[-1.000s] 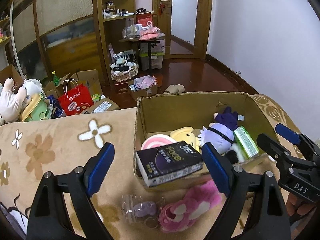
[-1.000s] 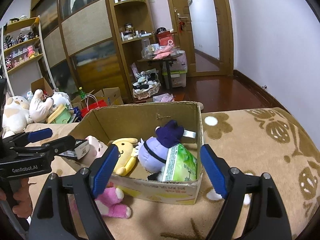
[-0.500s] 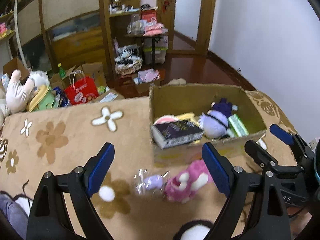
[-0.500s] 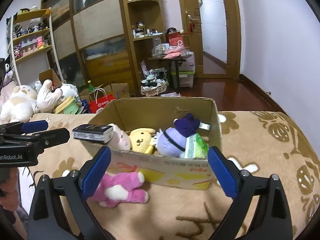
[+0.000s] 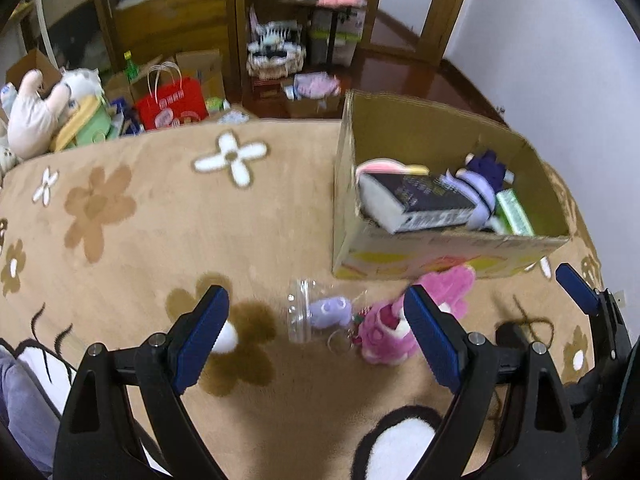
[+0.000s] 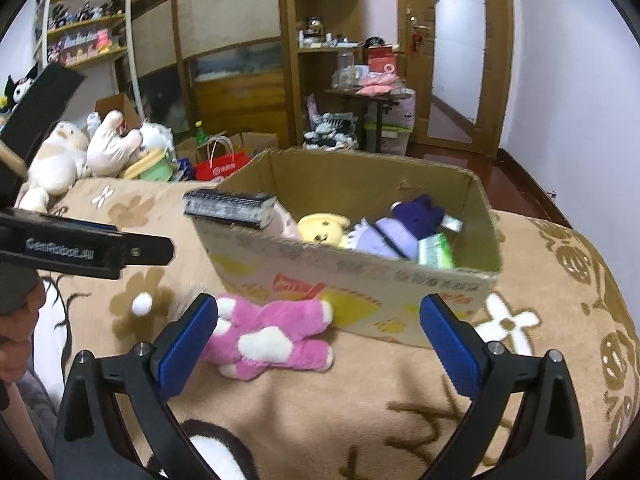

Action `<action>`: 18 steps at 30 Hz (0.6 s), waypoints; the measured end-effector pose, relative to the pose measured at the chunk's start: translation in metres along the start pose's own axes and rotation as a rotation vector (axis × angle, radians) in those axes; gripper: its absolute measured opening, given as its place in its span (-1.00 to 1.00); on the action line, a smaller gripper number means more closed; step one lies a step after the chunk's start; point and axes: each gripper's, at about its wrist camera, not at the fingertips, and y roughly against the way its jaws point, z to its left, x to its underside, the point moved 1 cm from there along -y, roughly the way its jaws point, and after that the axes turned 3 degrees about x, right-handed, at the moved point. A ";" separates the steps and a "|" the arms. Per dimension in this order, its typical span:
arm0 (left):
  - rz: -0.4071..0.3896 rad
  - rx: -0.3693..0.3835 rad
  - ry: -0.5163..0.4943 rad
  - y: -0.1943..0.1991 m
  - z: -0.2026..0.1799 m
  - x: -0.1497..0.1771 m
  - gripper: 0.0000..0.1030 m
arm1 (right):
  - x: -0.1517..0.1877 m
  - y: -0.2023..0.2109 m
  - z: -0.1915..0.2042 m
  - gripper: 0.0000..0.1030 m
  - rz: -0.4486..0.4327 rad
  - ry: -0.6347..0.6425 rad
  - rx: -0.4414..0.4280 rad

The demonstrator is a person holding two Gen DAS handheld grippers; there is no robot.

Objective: Organize soft objects
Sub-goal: 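Lower the right tool onto the pink plush bear beside the box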

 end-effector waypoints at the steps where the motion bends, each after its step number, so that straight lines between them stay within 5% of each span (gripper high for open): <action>1: 0.025 0.008 0.009 -0.006 0.001 0.000 0.71 | 0.002 -0.003 0.003 1.00 0.006 0.009 -0.003; 18: 0.176 0.019 0.091 -0.067 0.021 -0.008 0.71 | 0.018 -0.054 0.031 1.00 0.107 0.017 -0.068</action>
